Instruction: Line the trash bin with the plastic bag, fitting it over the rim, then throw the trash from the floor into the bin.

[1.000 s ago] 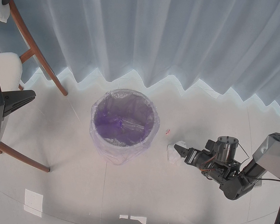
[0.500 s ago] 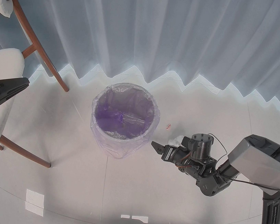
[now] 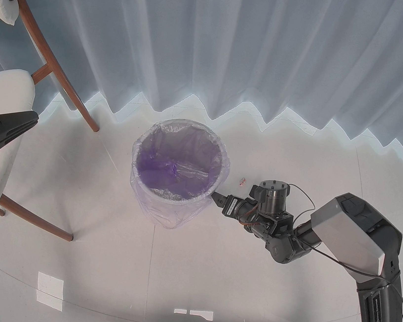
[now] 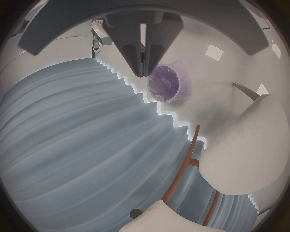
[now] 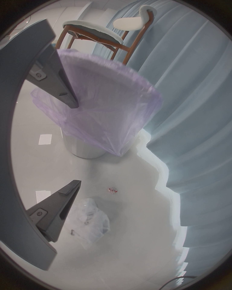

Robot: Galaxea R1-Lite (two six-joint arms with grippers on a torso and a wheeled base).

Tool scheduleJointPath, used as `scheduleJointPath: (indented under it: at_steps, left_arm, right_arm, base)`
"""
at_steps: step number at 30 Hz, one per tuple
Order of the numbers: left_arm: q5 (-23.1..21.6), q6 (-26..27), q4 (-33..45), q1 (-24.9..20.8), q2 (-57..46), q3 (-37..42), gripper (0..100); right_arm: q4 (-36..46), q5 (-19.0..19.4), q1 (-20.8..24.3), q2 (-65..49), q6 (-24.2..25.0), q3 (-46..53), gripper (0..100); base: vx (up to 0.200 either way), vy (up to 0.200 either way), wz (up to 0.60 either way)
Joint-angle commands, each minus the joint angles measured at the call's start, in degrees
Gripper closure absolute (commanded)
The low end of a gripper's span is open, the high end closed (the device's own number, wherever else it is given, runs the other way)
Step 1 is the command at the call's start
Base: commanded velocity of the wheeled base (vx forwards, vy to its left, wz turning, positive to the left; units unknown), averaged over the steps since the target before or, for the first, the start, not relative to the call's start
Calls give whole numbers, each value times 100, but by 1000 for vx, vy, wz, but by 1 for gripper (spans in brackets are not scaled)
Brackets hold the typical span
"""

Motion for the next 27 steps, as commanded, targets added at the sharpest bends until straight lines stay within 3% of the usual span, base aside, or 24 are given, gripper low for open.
scheduleJointPath:
  at_steps: [1, 20, 27]
  left_arm:
    - [18, 103, -1, 18, -94, 152, 100]
    - [27, 332, -1, 149, -226, 433, 100]
    - [-17, 341, -10, 158, -314, 609, 100]
  right_arm:
    - [219, -18, -13, 554, 34, -637, 0]
    - [421, -238, -22, 1389, 25, -1437, 0]
    - [413, -308, -30, 1072, 34, -971, 0]
  base:
    - [0, 0, 0]
    - [0, 0, 0]
    - [0, 0, 0]
